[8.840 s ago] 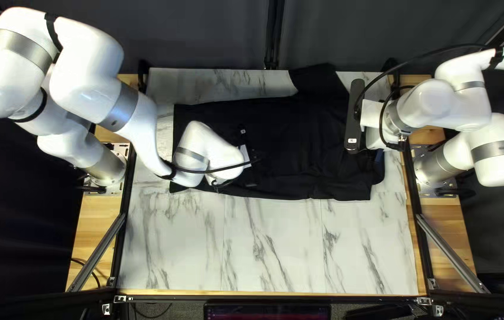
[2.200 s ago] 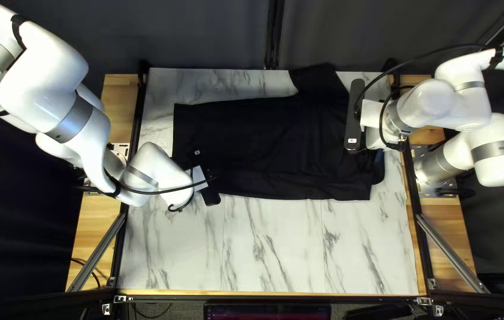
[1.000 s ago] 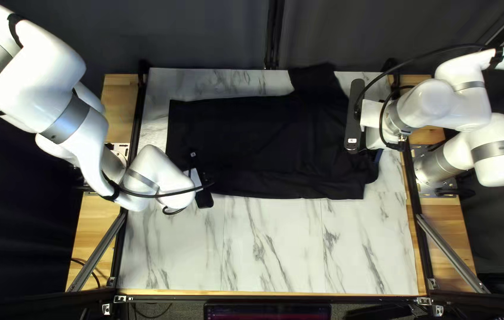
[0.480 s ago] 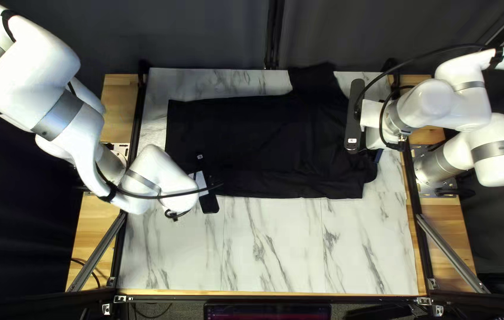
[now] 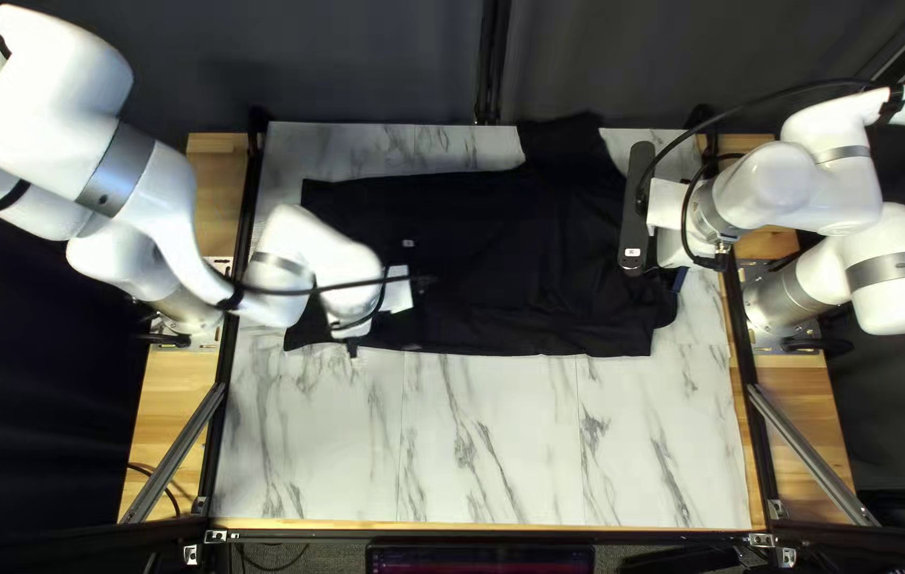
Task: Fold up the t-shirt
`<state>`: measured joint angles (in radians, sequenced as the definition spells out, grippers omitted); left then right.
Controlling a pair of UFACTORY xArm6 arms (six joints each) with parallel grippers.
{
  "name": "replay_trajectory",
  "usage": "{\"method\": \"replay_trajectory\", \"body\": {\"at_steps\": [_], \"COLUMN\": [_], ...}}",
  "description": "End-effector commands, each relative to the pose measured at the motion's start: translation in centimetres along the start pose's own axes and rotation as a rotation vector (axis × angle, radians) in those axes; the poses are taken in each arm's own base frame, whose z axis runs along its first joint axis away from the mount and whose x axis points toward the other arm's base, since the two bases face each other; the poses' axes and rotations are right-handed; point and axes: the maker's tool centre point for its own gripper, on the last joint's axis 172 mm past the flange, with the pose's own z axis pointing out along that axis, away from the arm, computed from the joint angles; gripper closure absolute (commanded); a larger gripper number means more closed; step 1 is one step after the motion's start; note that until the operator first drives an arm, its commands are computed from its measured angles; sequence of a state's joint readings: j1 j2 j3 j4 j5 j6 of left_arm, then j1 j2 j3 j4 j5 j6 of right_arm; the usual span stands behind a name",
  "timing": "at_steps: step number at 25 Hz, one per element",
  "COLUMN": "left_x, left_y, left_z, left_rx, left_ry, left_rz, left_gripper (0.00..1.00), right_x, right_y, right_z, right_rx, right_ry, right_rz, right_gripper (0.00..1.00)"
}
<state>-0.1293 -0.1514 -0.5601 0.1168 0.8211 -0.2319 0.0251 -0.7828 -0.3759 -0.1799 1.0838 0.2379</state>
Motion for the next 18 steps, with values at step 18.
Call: {"method": "replay_trajectory", "body": {"at_steps": [18], "left_x": [6.1], "left_y": [-0.1], "left_z": [4.2], "left_rx": [-0.083], "left_ry": [0.05], "left_rz": [0.089], "left_gripper": [0.05], "right_x": [0.0], "right_y": [0.0], "right_z": [0.0], "right_rx": [0.0], "right_ry": [0.0], "right_rz": [0.0], "right_gripper": [0.0]}}
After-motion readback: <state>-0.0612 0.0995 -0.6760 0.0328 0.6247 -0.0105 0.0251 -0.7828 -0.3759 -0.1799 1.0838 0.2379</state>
